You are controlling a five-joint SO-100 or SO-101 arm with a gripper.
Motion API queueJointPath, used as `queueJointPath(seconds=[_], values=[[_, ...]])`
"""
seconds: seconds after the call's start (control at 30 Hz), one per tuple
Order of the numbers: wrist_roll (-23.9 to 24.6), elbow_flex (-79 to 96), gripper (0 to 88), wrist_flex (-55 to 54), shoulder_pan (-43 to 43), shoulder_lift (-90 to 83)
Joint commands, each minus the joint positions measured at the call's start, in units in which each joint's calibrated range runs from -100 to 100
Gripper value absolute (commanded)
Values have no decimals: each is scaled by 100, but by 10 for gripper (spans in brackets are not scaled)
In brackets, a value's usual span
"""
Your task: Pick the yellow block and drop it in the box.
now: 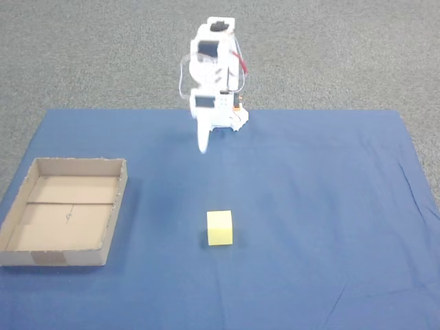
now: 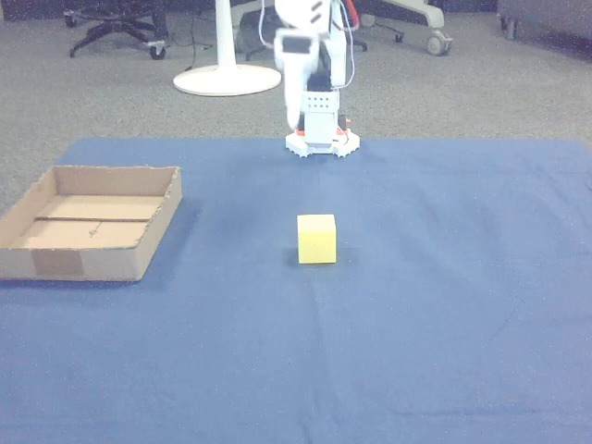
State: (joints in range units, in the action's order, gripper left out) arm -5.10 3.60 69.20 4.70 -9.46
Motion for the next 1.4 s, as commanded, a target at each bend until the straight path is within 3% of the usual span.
queueJointPath(seconds=[0.0, 0.3, 0.67, 1.0, 1.23, 1.37], values=[[-166, -1437, 465, 145, -81, 1314], [-391, -3455, 480, 228, -230, 4243], [-391, -4912, 457, 327, -278, 5594], [-376, -5229, 190, 533, -348, 5847], [-381, -5364, 149, 674, -341, 5780], [-347, -4758, 146, 641, -230, 4690]])
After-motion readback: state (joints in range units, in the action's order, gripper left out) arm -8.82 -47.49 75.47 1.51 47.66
